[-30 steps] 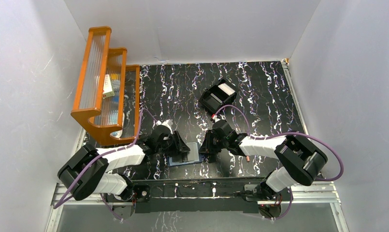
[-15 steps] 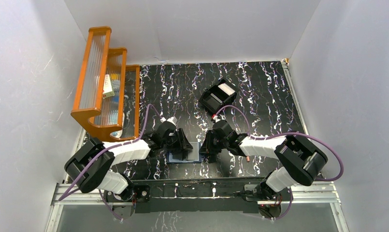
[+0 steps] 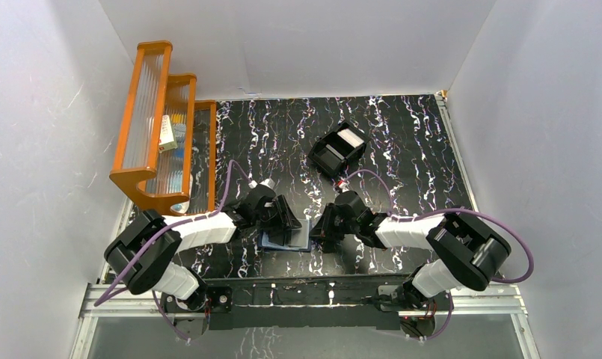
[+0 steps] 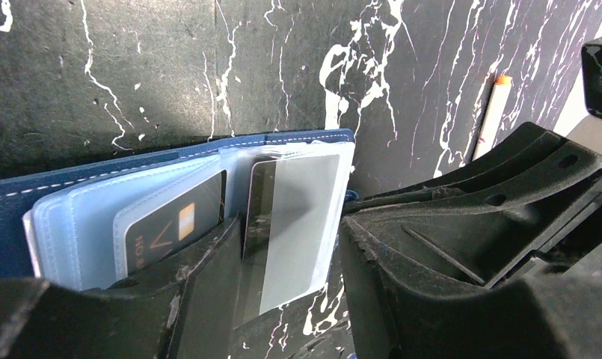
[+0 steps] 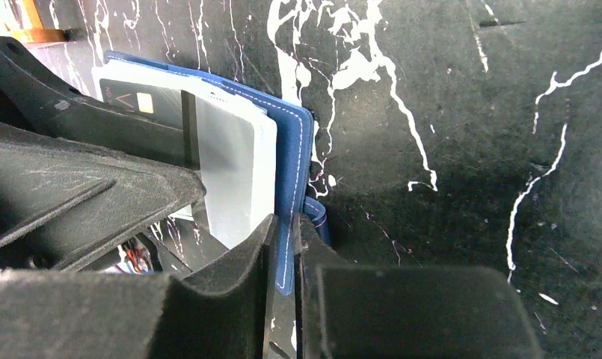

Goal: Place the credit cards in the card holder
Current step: Insert the credit card into the card holder.

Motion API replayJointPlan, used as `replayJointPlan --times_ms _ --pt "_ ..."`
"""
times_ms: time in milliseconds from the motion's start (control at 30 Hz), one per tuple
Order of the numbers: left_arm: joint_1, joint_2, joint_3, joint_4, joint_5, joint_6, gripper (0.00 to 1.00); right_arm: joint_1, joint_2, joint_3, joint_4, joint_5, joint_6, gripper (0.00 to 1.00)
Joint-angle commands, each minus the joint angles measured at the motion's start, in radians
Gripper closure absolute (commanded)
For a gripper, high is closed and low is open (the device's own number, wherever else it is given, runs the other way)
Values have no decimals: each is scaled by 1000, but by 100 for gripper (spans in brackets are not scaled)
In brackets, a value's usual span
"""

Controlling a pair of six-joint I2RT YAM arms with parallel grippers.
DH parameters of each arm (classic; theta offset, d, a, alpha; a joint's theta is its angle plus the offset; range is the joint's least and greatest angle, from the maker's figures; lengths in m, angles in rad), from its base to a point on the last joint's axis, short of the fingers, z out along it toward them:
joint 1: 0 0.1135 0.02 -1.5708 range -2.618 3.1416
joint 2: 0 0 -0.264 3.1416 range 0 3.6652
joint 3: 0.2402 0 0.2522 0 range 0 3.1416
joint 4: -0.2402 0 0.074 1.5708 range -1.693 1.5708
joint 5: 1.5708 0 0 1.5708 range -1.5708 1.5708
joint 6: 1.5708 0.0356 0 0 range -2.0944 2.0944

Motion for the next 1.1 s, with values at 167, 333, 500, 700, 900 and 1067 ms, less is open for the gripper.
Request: replayJointPlan --times_ms 167,333,500,700,900,1067 --pt "-69 63 65 46 117 -90 52 12 -6 -19 88 45 88 80" --pt "-71 60 68 78 149 -116 51 12 -28 -12 68 62 89 75" --pt "-69 -12 160 -212 -29 9 47 12 -100 29 -90 141 17 71" --pt "-69 -35 196 -307 -82 56 45 12 -124 33 -136 162 -9 69" --pt "-69 6 191 -289 -31 46 44 12 -102 36 -123 137 -18 73" --pt "-69 26 184 -271 -17 44 43 12 -97 31 -114 131 -18 74"
